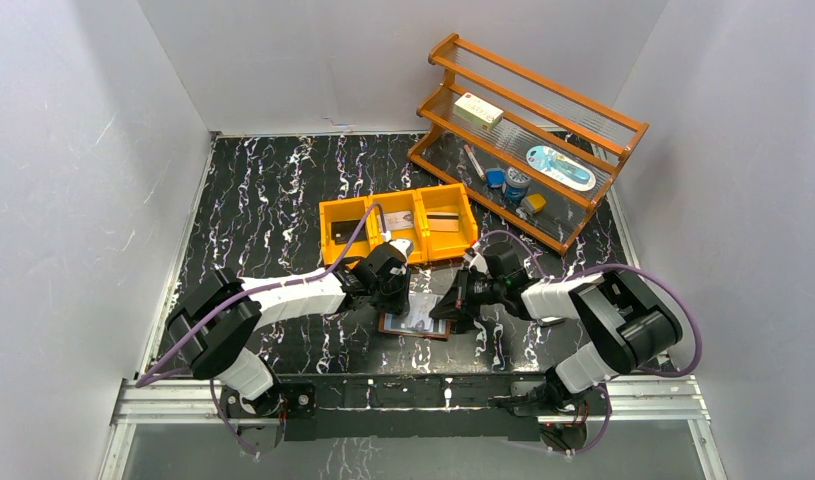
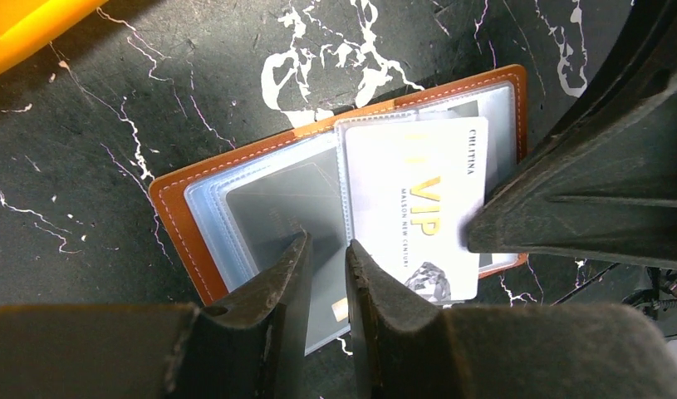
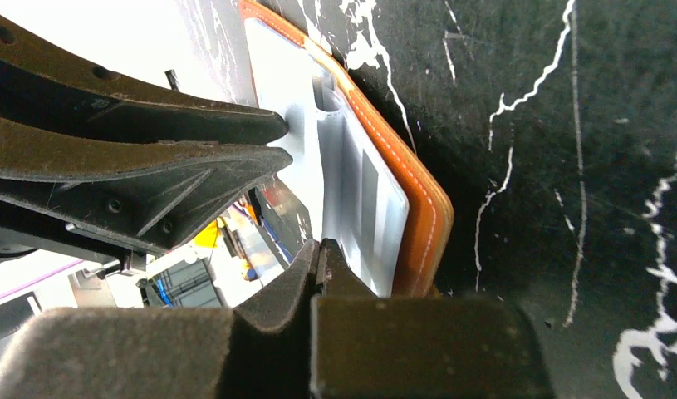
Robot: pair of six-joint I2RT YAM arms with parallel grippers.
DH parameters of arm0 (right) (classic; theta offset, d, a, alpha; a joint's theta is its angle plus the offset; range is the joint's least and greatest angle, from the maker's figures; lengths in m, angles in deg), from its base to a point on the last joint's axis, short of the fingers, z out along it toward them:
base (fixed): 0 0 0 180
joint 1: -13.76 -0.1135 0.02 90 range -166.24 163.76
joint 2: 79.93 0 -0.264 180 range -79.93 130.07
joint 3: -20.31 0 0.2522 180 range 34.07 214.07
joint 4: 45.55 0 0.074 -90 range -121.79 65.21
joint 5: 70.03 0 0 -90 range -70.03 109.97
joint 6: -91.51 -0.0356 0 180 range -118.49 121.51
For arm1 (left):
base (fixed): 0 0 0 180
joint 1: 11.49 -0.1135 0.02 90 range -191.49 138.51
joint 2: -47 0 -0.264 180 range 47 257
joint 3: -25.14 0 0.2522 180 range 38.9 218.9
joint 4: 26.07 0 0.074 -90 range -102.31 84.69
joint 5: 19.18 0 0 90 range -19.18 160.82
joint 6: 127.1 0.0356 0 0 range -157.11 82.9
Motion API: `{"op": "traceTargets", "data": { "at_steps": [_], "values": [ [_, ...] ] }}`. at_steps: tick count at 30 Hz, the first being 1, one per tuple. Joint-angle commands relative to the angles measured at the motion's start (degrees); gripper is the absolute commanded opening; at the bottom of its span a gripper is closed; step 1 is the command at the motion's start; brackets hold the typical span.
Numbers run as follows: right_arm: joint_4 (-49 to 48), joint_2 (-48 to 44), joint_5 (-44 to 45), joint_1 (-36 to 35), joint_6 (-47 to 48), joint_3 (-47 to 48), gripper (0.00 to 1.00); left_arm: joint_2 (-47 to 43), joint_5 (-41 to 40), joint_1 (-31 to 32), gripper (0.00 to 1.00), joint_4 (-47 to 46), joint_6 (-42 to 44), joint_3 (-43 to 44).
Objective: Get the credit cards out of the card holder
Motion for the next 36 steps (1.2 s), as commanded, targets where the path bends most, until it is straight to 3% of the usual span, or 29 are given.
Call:
{"op": "traceTargets", "data": {
  "at_steps": [1,12,20,25,32,36],
  "values": [
    [3.93,-2.19,-1.29,1.72,3.69,-0.73,0.04,0.86,-1.51,0.35,0.21,6.87,0.57,-2.33],
    [9.17,-2.72,-1.03,3.24,7.48,-1.15,0.05,-0.06,-1.41,0.36,0.21,7.05,0.93,-2.45],
    [3.41,0.14,-5.60,2.44,6.35,0.94,0.06,-2.12,-0.42,0.42,0.28,6.48,1.21,-2.06],
    [2.36,2.10,-4.72,0.06,6.33,3.76,0.07,-3.29,-0.22,0.41,0.36,6.45,1.32,-1.10],
    [-8.83,3.54,-6.83,-0.16,0.64,1.69,0.06,-6.95,-0.90,0.42,0.51,6.79,1.21,-1.92],
    [-10.03,3.59,-7.17,-1.03,0.14,2.15,0.07,-8.34,-3.63,0.33,0.58,8.76,0.86,-2.46]
  ]
}}
